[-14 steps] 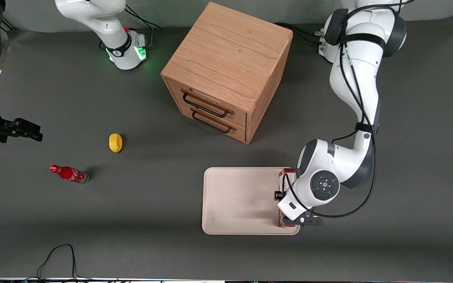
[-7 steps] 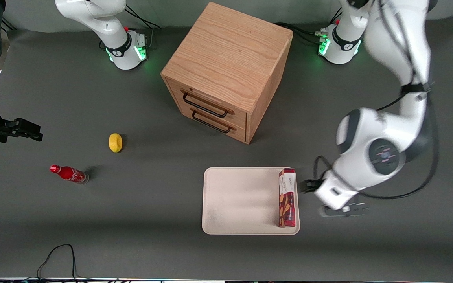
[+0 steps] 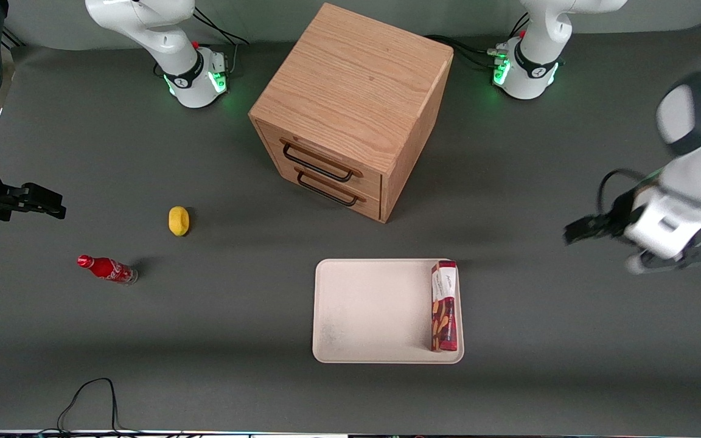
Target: Place red cookie box on tray
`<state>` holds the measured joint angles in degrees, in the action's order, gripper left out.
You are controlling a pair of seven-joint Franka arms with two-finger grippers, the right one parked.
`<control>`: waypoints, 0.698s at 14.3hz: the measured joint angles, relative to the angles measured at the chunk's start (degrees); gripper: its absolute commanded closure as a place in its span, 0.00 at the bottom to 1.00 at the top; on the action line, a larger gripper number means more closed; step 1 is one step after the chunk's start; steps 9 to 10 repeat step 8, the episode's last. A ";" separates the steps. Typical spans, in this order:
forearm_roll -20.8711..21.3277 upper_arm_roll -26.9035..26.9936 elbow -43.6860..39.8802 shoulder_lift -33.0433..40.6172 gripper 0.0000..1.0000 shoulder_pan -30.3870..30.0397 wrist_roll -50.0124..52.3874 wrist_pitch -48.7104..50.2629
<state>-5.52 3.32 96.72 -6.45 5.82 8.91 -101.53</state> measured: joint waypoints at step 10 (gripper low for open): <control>3.88 -0.34 6.38 12.73 0.00 -4.83 -6.87 6.55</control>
